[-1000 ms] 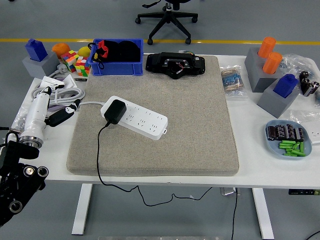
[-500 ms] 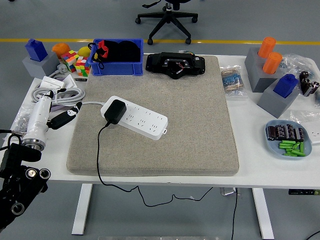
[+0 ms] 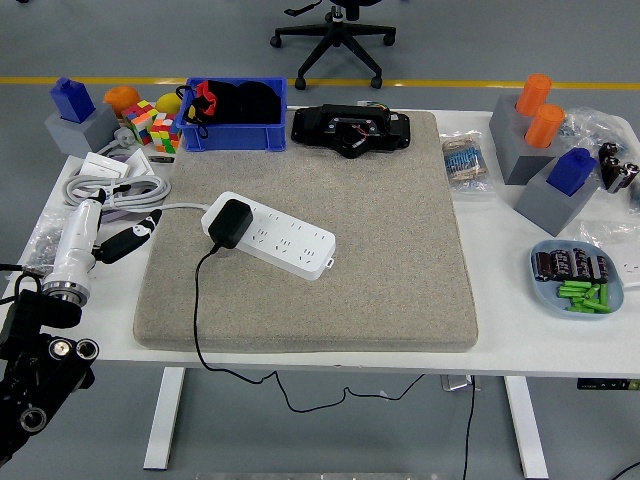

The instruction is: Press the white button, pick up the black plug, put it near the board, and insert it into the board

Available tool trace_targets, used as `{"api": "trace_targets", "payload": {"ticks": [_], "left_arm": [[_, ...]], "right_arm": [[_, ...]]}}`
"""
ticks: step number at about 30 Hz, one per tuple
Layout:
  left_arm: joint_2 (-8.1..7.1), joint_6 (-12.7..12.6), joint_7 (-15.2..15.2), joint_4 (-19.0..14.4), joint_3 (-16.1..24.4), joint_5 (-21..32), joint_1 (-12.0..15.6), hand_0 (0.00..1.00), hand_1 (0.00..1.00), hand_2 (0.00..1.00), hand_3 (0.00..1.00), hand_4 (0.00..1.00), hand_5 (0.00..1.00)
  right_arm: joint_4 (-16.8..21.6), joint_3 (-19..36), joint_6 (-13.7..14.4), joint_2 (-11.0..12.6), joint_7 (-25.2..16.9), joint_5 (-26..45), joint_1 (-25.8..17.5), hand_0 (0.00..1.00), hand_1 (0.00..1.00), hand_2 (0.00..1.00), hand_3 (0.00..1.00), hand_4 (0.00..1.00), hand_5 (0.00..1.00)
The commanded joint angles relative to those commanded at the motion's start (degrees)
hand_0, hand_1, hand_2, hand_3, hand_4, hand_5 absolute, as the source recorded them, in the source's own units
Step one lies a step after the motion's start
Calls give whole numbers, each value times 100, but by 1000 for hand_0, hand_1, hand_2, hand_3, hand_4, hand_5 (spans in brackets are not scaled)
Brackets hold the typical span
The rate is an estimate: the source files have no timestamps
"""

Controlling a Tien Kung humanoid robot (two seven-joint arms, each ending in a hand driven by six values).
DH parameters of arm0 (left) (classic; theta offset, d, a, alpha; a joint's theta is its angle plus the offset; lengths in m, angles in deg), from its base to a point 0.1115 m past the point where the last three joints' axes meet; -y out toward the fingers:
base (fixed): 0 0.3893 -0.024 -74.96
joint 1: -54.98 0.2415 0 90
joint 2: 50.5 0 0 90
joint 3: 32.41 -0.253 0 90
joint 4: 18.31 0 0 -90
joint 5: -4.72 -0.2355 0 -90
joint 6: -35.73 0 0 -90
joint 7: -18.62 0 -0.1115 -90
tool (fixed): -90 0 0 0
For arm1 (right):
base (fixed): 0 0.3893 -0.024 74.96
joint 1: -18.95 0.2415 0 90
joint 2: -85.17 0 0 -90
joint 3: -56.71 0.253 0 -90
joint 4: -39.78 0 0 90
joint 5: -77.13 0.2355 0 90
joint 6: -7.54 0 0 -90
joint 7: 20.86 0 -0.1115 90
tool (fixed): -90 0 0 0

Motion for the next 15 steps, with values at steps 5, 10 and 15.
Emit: {"api": "trace_targets", "payload": {"ticks": [5, 10, 15], "left_arm": [[9, -2, -7, 0, -4, 14, 3, 998, 982, 927, 810, 811, 532], [18, -6, -7, 4, -7, 11, 1, 998, 982, 927, 810, 808, 529], [25, -5, -4, -2, 10, 13, 4, 998, 982, 927, 810, 808, 526]], "right_arm": [[-9, -104, -5, 43, 6, 58, 65, 619, 597, 600, 592, 663, 404], [-29, -77, -16, 49, 14, 37, 107, 621, 597, 601, 593, 664, 405], [-43, -36, -22, 50, 17, 0, 145, 621, 598, 602, 593, 665, 407]]}}
